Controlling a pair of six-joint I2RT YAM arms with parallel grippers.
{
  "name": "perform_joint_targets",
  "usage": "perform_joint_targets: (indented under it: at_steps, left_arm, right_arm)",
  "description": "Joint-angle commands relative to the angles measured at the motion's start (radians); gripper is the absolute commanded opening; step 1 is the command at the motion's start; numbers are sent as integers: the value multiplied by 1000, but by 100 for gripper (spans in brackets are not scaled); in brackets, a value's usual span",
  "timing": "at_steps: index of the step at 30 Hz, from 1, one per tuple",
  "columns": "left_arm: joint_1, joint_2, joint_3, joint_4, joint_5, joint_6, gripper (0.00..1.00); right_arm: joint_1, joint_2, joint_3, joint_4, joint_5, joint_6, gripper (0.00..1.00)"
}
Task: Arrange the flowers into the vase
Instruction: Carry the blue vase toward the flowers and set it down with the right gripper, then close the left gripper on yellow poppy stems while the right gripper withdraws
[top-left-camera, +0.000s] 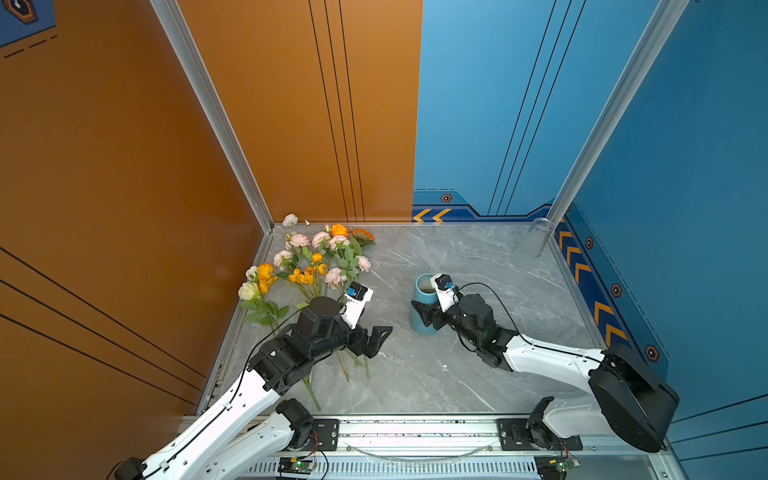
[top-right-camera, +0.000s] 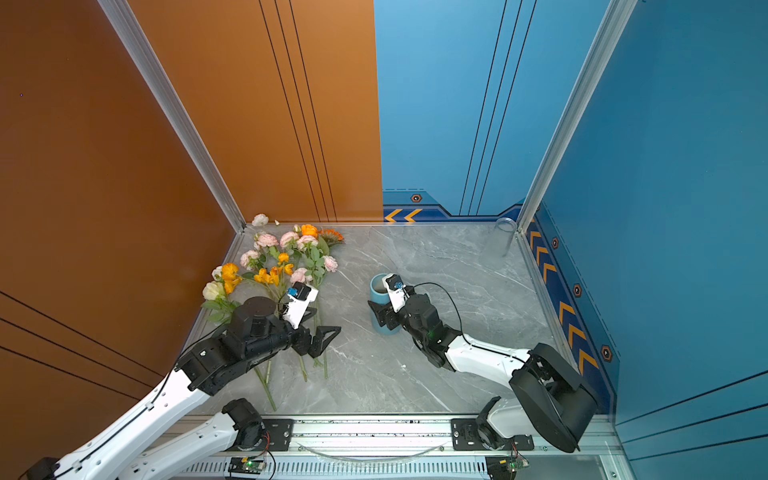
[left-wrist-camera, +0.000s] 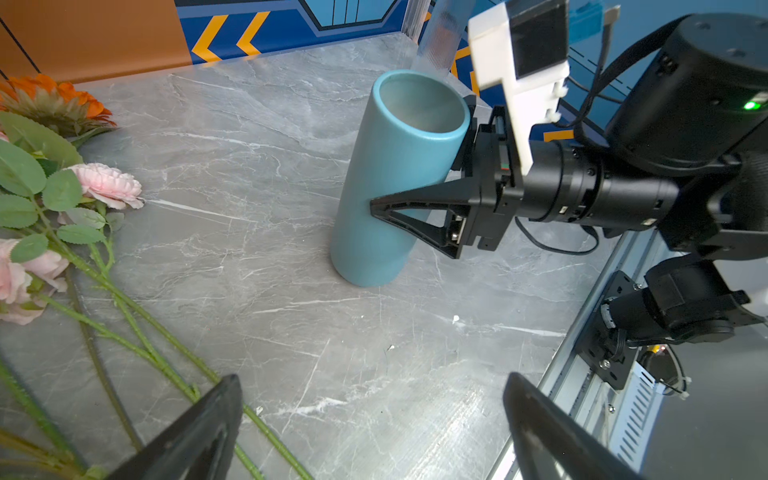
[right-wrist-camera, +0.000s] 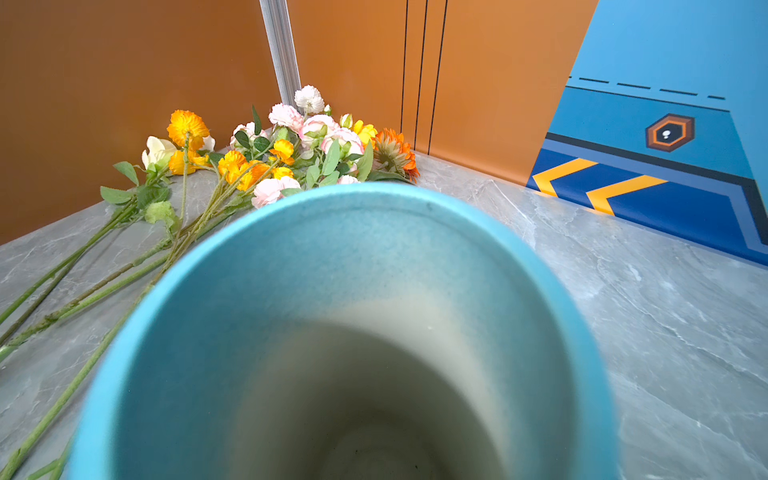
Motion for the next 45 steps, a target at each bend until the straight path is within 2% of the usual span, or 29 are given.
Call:
perform_joint_targets:
  at_steps: [1,6,10,11,13,15,18,22,25,30,33,40,43,45]
  left_arm:
    - [13,2,-12,-32,-33,-54,98]
    - [57,47,27,-137,-202,-157,98]
    - [106,65,30,-161,-222,-215,100]
    - [116,64,27,-161,-230,-226,100]
    - [142,66,21,-169,-252,-241,99]
    - [178,82,19,-184,-258,-254,98]
    - [252,116,18,-204,-216,-273,97]
    - [328,182,31,-235,-167,-283,95]
    - [363,227,31,-261,-175,-313,91]
    - [403,289,31,-259,-189,-349,79]
    - [418,321,40,-252,-208,-337,75]
    - [473,405,64,-242,-162,-288,61]
    - [481,408,55,-211,-142,-309,58]
    - [493,425,49,-212,-162,-299,57]
  right_arm:
    - [20,9,30,265,43,31,35]
    - [47,42,46,259,57,39,35]
    - [48,52,44,237,59,63,40]
    - [48,53,45,225,57,71,45]
    - [49,54,53,185,56,77,66]
    - [48,51,68,130,46,75,83]
    - [47,38,103,20,19,54,100]
    - [39,-1,106,-71,0,51,100]
    - [28,-38,90,-134,-15,60,100]
    - [36,-128,73,-375,-38,83,100]
    - [68,-238,15,-499,-29,122,100]
    - [159,-601,30,-1042,-53,207,100]
    - [173,-700,81,-1139,-77,203,100]
    - [175,-690,130,-1159,-125,168,100]
